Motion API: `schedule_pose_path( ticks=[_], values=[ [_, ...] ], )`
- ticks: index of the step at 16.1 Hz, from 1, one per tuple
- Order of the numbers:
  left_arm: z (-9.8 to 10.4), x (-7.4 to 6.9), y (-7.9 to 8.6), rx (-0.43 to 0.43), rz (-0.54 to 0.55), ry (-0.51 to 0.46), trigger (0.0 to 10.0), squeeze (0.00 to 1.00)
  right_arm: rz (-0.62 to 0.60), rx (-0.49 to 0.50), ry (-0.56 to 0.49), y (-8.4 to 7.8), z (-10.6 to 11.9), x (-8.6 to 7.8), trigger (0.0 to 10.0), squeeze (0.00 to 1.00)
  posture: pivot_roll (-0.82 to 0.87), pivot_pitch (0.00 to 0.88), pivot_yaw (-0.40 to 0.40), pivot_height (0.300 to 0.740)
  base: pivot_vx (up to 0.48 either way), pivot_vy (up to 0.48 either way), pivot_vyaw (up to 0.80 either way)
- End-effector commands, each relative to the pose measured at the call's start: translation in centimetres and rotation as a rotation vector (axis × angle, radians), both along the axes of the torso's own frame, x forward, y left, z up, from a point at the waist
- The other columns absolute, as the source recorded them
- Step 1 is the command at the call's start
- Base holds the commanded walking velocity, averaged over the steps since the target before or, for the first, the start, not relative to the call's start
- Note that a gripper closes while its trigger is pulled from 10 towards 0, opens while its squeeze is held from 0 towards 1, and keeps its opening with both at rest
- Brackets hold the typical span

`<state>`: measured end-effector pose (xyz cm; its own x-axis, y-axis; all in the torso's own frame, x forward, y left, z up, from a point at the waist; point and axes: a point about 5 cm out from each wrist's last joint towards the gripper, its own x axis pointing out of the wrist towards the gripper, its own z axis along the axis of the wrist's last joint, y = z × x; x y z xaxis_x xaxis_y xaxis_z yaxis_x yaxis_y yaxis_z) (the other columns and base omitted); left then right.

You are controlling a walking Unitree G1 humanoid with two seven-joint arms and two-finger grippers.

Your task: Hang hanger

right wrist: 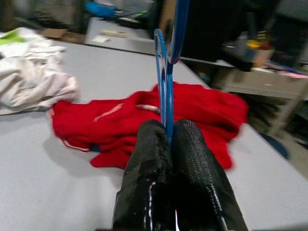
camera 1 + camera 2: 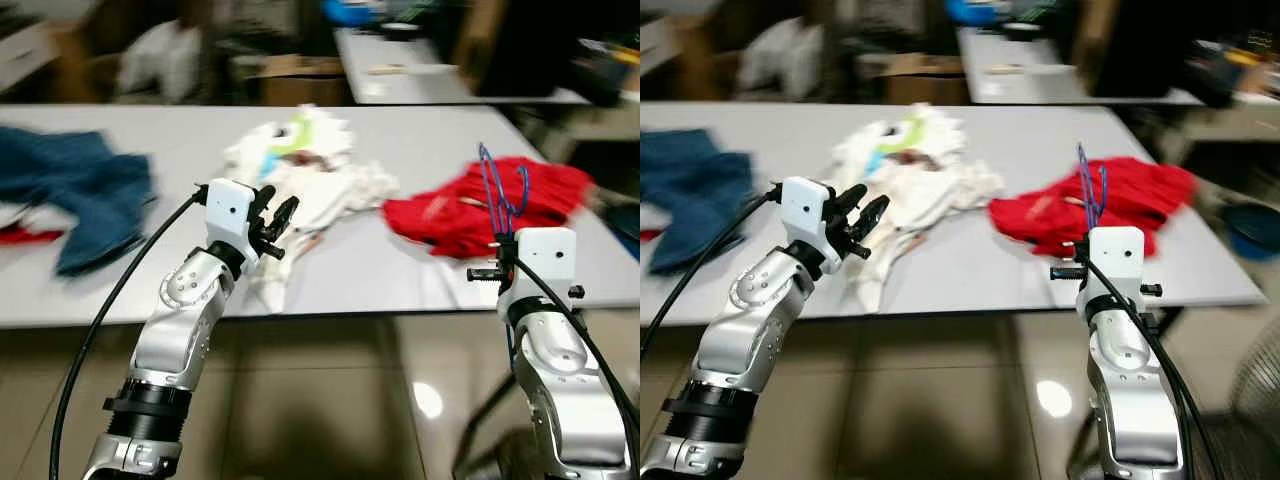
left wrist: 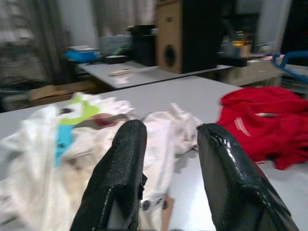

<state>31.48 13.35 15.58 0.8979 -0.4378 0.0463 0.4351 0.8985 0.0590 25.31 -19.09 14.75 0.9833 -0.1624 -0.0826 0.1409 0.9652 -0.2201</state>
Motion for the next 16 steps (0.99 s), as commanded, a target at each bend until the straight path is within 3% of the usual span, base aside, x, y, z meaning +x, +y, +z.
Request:
schedule_pose_path(
  ticks=[1,4,6,8,10,14,15,16],
  values=[
    [-0.4,0.0,0.6,0.013,0.026,0.011,10.0,0.00,0.002,0.006,0.003,0.0,0.1,-0.3,10.0,0.00,-0.05,0.000,-0.029,0.740,0.000,0.480,-0.79],
    [-0.2,0.0,0.5,0.031,0.022,-0.018,10.0,0.00,0.043,0.013,0.026,0.3,-0.2,-0.5,10.0,0.00,-0.05,0.000,-0.027,0.740,0.000,0.286,-0.79],
    [-0.3,-0.1,0.4,0.039,0.022,-0.019,10.0,0.00,0.068,0.017,0.031,0.5,-0.2,-0.6,10.0,0.00,-0.05,0.000,-0.026,0.740,0.000,-0.480,-0.69],
    [-0.7,-0.2,0.3,0.046,0.020,-0.010,10.0,0.00,0.064,0.020,0.040,0.4,-0.5,-0.8,10.0,0.00,-0.05,0.000,-0.027,0.740,0.000,-0.480,0.00],
    [-1.2,-0.1,0.3,0.037,0.029,0.035,10.0,0.00,0.066,0.015,0.056,0.3,-0.9,-1.1,10.0,0.00,-0.05,0.000,-0.024,0.740,0.000,0.000,0.00],
    [-1.6,-0.2,-0.3,0.066,-0.019,0.035,10.0,0.03,0.061,0.018,0.066,0.1,-0.9,-1.6,10.0,0.00,-0.06,0.000,-0.021,0.740,0.000,0.000,0.00],
    [-1.5,-0.2,-0.6,0.053,-0.034,0.025,10.0,0.33,0.043,0.046,0.063,0.0,-1.0,-1.7,10.0,0.00,-0.06,0.000,-0.019,0.740,0.000,0.000,0.00],
    [-1.4,-0.2,-0.7,0.052,-0.035,0.020,10.0,0.32,0.039,0.049,0.060,-0.1,-0.9,-1.7,10.0,0.00,-0.06,0.000,-0.019,0.740,0.000,0.000,0.00]
  ],
)
